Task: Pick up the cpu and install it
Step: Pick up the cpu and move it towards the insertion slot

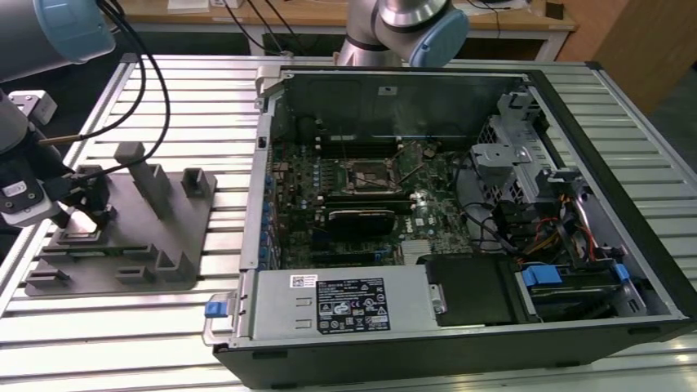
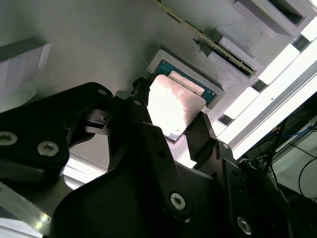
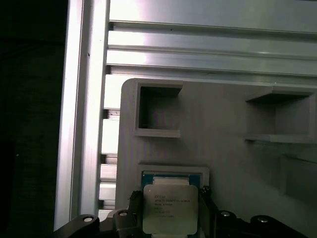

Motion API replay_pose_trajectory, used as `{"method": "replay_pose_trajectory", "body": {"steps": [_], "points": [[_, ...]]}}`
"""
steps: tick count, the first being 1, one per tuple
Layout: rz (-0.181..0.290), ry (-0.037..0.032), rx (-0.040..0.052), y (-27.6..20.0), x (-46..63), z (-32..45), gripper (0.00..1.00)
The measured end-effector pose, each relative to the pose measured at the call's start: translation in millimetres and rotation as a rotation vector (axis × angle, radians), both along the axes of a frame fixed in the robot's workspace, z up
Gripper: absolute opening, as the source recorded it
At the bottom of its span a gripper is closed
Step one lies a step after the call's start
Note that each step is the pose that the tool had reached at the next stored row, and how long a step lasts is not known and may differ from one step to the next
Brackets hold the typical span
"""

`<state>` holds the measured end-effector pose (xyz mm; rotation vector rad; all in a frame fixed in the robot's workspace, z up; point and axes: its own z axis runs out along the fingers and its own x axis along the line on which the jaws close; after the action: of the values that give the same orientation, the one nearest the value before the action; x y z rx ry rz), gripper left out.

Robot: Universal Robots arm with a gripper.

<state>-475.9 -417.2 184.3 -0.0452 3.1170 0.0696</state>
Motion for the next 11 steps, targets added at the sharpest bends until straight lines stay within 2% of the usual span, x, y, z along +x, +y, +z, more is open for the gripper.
{"method": "replay_pose_trajectory", "body": {"steps": [5,6,11], "points": [[0.000,-0.0005,0.0003,0.0,0.1,-0.5,0.55],[0.000,-0.0005,0.0002,0.0,0.1,-0.5,0.61],[0.000,-0.0002,0.0001,0.0,0.0,-1.6,0.61]]}}
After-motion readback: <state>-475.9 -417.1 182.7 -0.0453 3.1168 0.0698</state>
